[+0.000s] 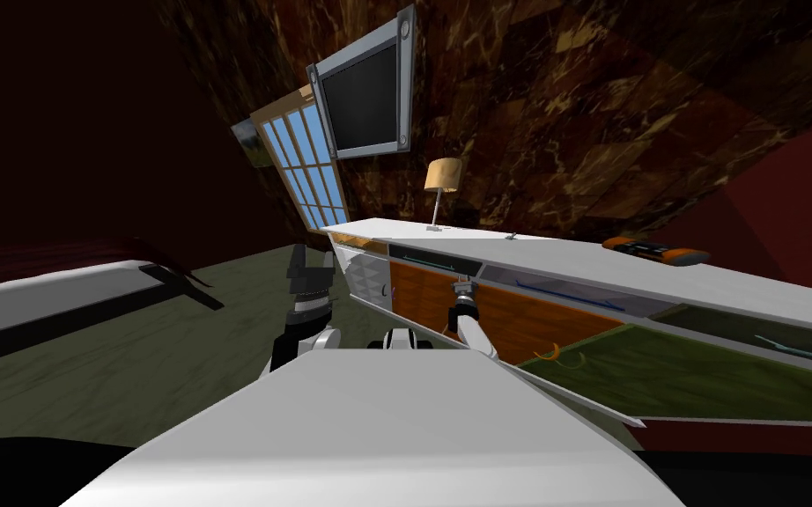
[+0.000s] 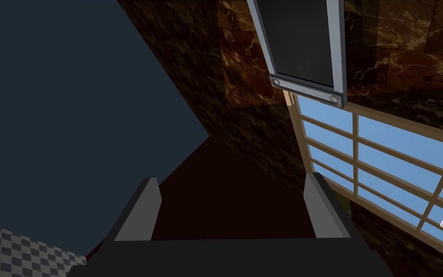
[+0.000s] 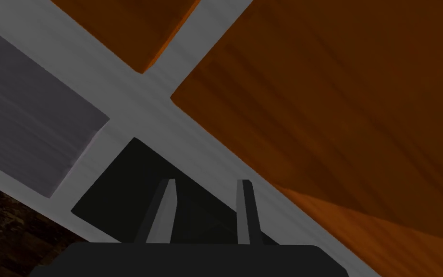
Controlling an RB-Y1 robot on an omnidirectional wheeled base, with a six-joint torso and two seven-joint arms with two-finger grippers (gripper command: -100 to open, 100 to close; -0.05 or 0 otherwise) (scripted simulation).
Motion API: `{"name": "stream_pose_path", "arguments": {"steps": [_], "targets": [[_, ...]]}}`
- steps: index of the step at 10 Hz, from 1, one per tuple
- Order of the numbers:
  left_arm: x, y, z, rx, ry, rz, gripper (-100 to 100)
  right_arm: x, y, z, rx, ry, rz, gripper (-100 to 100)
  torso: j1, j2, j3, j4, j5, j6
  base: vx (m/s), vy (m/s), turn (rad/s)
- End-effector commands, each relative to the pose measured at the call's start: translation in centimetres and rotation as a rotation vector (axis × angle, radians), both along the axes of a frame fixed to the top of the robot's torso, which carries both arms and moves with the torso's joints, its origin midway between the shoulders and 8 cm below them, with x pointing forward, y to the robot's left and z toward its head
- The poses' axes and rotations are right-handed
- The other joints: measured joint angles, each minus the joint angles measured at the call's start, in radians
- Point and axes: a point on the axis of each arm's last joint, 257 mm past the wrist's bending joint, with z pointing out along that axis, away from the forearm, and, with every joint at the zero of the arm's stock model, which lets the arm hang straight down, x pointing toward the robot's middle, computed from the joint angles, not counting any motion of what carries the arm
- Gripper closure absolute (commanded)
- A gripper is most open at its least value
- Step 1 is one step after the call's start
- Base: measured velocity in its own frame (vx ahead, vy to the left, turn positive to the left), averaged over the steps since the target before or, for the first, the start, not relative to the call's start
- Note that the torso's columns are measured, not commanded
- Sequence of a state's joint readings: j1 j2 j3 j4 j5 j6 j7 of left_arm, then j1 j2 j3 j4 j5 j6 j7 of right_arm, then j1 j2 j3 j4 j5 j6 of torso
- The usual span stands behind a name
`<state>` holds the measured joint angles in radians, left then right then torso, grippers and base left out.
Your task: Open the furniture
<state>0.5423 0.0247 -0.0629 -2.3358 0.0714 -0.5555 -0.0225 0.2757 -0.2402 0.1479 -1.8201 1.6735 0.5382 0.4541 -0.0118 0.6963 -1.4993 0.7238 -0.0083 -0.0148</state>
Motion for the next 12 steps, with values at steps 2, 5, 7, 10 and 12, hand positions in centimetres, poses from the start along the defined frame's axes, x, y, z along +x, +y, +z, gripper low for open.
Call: {"name": "stream_pose_path", "arguments": {"steps": [2,5,7,10,12], "targets": [[0.0,0.0,0.0,0.0,0.0,0.0,0,-0.1,-0.3,0.4,-0.122,0.006,-0.048,-100,0.006,0.005,0.003,0.003,0.002,-0.002,0.007,0.076,0.05],[0.0,0.0,0.0,0.0,0.0,0.0,0,-0.7,-0.8,1.1,-0.242,0.004,-0.115,-100,0.015,0.013,0.007,0.006,0.006,-0.006,-0.007,0.059,0.065],[0.0,0.0,0.0,0.0,0.0,0.0,0,-0.9,-0.8,1.7,-0.311,-0.002,-0.144,-100,0.024,0.017,0.009,0.006,0.007,-0.006,-0.003,0.12,0.12],[0.0,0.0,0.0,0.0,0.0,0.0,0,-1.5,-0.7,2.7,-0.421,-0.016,-0.198,-100,0.016,0.028,0.017,0.007,0.004,0.004,-0.007,0.13,0.101],[0.0,0.0,0.0,0.0,0.0,0.0,0,-2.0,-0.6,3.6,-0.505,-0.03,-0.244,-100,0.01,0.028,0.016,0.006,0.002,0.005,0.001,0.087,0.088]]}}
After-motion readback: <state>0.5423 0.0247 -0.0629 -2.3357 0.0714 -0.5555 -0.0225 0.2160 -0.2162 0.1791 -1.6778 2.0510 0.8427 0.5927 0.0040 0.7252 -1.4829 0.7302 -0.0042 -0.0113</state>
